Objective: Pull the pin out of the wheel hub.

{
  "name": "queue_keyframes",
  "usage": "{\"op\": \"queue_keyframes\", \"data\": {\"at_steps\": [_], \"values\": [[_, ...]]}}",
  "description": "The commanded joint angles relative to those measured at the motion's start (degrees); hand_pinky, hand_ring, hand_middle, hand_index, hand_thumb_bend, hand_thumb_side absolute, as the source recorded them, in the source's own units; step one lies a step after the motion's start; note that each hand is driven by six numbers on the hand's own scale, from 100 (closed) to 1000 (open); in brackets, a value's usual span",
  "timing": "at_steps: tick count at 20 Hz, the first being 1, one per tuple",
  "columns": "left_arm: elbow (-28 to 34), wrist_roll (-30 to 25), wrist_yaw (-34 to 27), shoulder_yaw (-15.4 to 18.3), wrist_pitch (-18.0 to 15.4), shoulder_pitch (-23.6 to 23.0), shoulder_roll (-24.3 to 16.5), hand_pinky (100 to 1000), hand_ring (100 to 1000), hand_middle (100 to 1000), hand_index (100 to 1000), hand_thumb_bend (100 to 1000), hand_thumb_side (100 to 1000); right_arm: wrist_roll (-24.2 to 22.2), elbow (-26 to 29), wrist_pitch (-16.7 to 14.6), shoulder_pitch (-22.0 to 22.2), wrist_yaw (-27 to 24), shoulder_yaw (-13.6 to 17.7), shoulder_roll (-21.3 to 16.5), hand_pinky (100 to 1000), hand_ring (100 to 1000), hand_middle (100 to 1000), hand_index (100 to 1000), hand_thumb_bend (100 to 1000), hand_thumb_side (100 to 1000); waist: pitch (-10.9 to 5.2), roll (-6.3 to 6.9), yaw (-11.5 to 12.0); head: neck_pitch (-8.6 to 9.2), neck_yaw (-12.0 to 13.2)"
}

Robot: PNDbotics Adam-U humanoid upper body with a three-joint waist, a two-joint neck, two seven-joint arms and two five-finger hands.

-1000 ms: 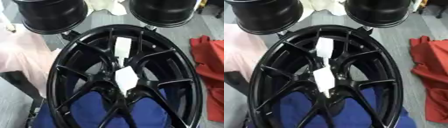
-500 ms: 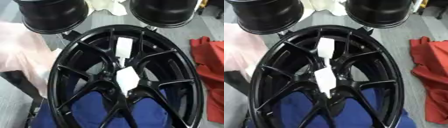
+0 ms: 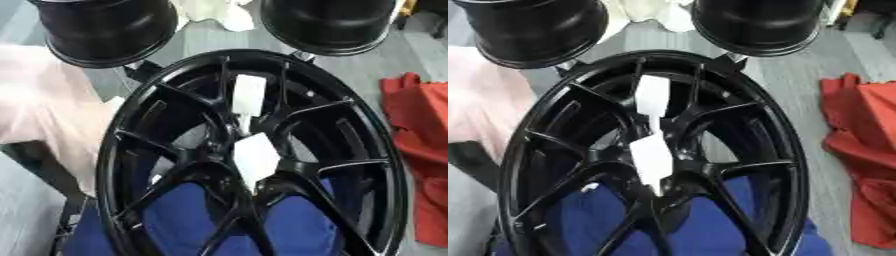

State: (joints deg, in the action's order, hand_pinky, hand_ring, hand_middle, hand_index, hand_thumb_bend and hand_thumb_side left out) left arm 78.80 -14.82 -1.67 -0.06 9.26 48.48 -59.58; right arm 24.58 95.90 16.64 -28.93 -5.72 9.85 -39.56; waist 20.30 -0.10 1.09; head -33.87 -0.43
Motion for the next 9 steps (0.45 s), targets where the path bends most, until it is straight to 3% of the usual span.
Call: {"op": "queue_keyframes", "data": {"at_steps": [1,5,9], "values": [[2.5,8.2,-8.9,0.8,-2.2,0.8,-1.9,782,653,617,737,100,550,-0.3,1.1,-0.1,-0.9,0.3,0.3,-2.3,660,514,610,624,100,713,-1.16,-0.01,0.0,0.43,0.0],[4.2,16.8,-19.0,-0.3,-4.8,0.6,-1.9,770,629,595,723,100,563,-0.5,1.2,-0.1,-1.0,0.3,0.2,-2.4,661,514,610,625,100,712,-1.12,-0.11,0.0,0.55,0.1],[5.3,19.7,-22.5,-1.2,-5.5,-0.1,-2.3,772,633,598,730,100,558,-0.6,1.3,-0.1,-1.1,0.4,0.1,-2.4,661,514,610,625,100,712,-1.1,-0.15,0.0,0.86,0.2]]}}
